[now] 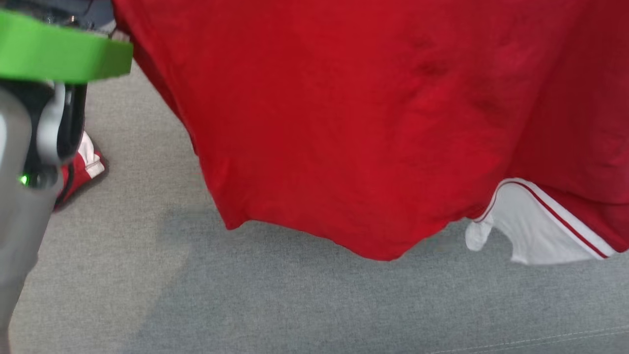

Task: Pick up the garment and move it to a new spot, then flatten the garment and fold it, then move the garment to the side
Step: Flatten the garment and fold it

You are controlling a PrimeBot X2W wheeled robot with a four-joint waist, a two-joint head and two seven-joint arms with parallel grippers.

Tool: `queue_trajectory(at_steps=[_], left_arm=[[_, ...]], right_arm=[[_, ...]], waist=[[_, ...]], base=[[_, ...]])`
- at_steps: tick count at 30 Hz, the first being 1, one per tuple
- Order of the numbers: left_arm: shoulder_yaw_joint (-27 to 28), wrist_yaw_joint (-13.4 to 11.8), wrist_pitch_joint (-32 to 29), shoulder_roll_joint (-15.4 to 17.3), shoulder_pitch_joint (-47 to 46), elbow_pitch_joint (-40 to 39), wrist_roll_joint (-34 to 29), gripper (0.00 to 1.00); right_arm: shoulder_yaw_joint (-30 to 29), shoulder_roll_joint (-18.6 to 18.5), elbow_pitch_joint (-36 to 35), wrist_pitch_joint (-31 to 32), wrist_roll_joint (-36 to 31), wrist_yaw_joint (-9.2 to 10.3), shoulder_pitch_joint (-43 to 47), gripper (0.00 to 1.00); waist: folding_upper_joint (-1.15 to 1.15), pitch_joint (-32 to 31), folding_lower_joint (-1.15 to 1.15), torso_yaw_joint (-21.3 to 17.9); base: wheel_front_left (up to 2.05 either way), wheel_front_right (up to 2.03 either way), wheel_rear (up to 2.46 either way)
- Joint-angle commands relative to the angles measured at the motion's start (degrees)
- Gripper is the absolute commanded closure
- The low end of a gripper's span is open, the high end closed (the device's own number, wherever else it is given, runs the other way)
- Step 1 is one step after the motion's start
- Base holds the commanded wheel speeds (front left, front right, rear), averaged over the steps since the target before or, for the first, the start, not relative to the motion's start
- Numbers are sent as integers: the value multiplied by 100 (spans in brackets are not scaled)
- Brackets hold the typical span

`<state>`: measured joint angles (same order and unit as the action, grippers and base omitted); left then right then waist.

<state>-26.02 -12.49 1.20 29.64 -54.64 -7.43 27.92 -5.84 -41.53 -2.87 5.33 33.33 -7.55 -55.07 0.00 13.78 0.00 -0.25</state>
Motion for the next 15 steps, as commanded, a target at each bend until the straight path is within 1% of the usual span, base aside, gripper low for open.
queue_trajectory(at_steps=[1, 5, 7, 9, 10, 13, 15], left_arm=[[16, 108, 62, -78, -195, 312, 98, 100], [-36, 559, 396, -464, -825, 1562, 319, 100], [-42, 787, 691, -679, -1229, 2319, 374, 100], [6, 919, 971, -798, -1558, 2882, 364, 100], [33, 1002, 1123, -871, -1786, 3259, 329, 100], [116, 1127, 1312, -991, -2136, 3930, 255, 100], [201, 1198, 1377, -1029, -2311, 4428, 183, 100]], right_arm=[[125, 42, 225, -52, 28, 12, -205, 100], [726, 202, 1089, -238, -42, 12, -1017, 100], [1049, 377, 1654, -424, -95, 12, -1539, 100], [1290, 500, 2125, -608, -149, 12, -1978, 100], [1433, 636, 2424, -787, -179, 12, -2284, 100], [1675, 892, 3002, -1139, -301, 12, -2770, 100], [1897, 1154, 3481, -1355, -342, 12, -3040, 100]], waist=[[0, 209, 0, 33], [0, 471, 0, 58], [0, 552, 0, 55], [0, 585, 0, 44], [0, 608, 0, 22], [0, 621, 0, -42], [0, 642, 0, -114]], base=[[0, 0, 0], [0, 0, 0], [0, 0, 0], [0, 0, 0], [0, 0, 0], [0, 0, 0], [0, 0, 0]])
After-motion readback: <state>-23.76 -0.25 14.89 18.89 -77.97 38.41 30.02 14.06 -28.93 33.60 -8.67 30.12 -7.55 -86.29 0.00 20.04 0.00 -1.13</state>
